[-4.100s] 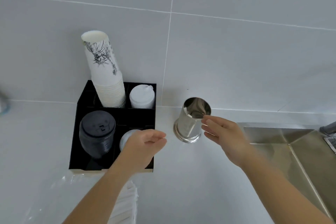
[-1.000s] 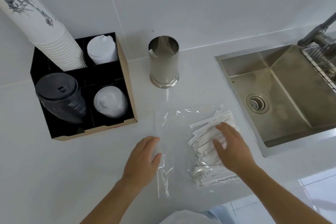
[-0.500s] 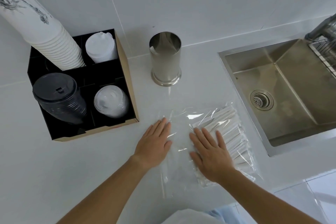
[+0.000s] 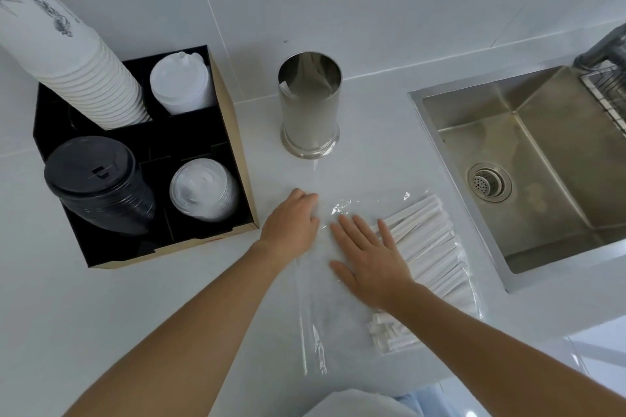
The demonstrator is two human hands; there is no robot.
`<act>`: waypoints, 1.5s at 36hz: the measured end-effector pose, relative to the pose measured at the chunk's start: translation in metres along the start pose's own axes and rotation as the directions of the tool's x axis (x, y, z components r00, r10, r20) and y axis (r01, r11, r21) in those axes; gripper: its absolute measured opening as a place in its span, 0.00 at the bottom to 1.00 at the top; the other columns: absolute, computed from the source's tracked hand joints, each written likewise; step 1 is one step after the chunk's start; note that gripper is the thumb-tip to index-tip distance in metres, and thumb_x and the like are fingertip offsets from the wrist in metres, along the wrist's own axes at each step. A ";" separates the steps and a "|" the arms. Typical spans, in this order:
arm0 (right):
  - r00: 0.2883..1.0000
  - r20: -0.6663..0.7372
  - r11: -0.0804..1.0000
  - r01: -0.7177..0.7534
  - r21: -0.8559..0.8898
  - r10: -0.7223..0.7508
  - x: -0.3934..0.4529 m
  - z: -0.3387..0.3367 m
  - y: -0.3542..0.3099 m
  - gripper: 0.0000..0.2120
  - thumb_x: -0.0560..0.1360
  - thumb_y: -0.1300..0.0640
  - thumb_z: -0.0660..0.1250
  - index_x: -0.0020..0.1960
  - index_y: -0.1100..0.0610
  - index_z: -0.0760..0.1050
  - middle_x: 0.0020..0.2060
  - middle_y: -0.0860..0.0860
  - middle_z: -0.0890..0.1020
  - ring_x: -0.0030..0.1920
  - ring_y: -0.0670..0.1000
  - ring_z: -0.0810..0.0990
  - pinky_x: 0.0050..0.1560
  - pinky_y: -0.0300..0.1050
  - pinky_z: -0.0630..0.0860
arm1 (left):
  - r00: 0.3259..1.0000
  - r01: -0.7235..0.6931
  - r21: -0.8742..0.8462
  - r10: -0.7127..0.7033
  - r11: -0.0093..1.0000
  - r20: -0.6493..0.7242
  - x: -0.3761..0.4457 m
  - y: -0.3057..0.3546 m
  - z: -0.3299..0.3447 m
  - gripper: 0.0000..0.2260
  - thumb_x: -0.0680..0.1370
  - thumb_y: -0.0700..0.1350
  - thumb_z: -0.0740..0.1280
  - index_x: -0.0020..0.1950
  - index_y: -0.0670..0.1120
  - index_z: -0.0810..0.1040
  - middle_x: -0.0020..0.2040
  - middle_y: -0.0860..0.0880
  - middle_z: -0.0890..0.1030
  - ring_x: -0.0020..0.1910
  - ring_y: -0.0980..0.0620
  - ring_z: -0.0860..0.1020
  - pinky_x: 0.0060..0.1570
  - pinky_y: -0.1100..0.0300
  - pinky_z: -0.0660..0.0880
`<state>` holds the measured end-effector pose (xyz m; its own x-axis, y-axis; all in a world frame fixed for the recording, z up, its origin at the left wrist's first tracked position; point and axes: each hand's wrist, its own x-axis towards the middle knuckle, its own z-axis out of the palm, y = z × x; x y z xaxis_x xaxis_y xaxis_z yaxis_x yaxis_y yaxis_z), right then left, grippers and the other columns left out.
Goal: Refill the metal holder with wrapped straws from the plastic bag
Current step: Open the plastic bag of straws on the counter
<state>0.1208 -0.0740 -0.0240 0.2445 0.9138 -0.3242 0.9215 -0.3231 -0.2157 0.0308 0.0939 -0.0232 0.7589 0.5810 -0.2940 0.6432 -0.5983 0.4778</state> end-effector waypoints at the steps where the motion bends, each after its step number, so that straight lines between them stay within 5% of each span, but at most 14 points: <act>1: 1.000 0.012 1.000 0.015 -0.003 -0.015 0.001 0.002 -0.003 0.31 0.81 0.39 0.45 0.80 0.49 0.44 0.80 0.47 0.46 0.79 0.52 0.42 0.72 0.57 0.31 | 1.000 0.011 -0.014 -0.011 1.000 -0.007 0.002 -0.001 0.000 0.13 0.77 0.43 0.63 0.61 0.45 0.75 0.60 0.46 0.74 0.56 0.43 0.76 0.52 0.51 0.74; 10: 0.999 0.032 0.999 0.011 -0.050 -0.010 -0.002 0.024 -0.005 0.31 0.79 0.37 0.38 0.79 0.46 0.42 0.78 0.46 0.41 0.74 0.50 0.32 0.73 0.58 0.29 | 0.996 0.083 -0.073 -0.086 0.994 -0.038 0.011 -0.003 0.001 0.06 0.77 0.42 0.62 0.51 0.47 0.78 0.51 0.48 0.75 0.49 0.45 0.77 0.44 0.58 0.67; 16: 1.000 -0.027 0.999 0.010 -0.034 -0.011 -0.004 0.022 -0.007 0.29 0.80 0.39 0.48 0.78 0.50 0.58 0.77 0.50 0.60 0.77 0.55 0.55 0.73 0.61 0.45 | 0.995 0.096 -0.086 -0.097 0.992 -0.015 0.015 -0.004 -0.002 0.06 0.77 0.43 0.63 0.51 0.46 0.77 0.53 0.46 0.74 0.49 0.43 0.77 0.48 0.55 0.72; 21: 0.998 -0.054 0.999 0.012 -0.043 -0.014 -0.004 0.023 -0.008 0.29 0.80 0.40 0.50 0.77 0.52 0.61 0.76 0.51 0.64 0.76 0.56 0.60 0.72 0.62 0.50 | 0.996 0.089 -0.083 -0.088 0.993 0.009 0.016 -0.007 -0.003 0.05 0.76 0.43 0.65 0.50 0.46 0.76 0.53 0.46 0.73 0.49 0.43 0.76 0.47 0.57 0.69; 32: 0.999 -0.043 0.999 -0.004 -0.033 0.002 -0.005 0.025 -0.009 0.31 0.80 0.40 0.49 0.78 0.54 0.57 0.78 0.50 0.58 0.77 0.55 0.55 0.74 0.62 0.48 | 0.994 0.110 -0.090 -0.109 0.990 0.011 0.021 -0.007 -0.008 0.06 0.74 0.39 0.63 0.45 0.44 0.80 0.47 0.47 0.78 0.48 0.46 0.77 0.45 0.59 0.71; 38: 1.000 -0.006 0.999 -0.001 -0.033 0.001 -0.004 0.027 -0.007 0.31 0.80 0.39 0.44 0.79 0.53 0.51 0.78 0.49 0.52 0.78 0.54 0.48 0.74 0.61 0.44 | 0.996 0.058 -0.183 -0.069 0.981 -0.052 0.008 -0.009 -0.007 0.03 0.74 0.39 0.66 0.42 0.44 0.79 0.45 0.46 0.80 0.45 0.45 0.78 0.48 0.51 0.75; 54: 1.000 0.017 0.999 -0.012 -0.044 0.012 -0.003 0.026 -0.006 0.31 0.80 0.38 0.44 0.79 0.51 0.49 0.79 0.48 0.52 0.78 0.53 0.46 0.74 0.60 0.41 | 0.998 0.060 -0.305 -0.066 0.951 -0.010 0.001 -0.013 -0.013 0.03 0.75 0.41 0.65 0.44 0.48 0.77 0.38 0.50 0.82 0.37 0.49 0.79 0.39 0.57 0.78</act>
<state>0.1064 -0.0812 -0.0451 0.2508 0.9055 -0.3424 0.9310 -0.3226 -0.1711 0.0221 0.1093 -0.0188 0.7137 0.6247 -0.3168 0.6259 -0.3657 0.6889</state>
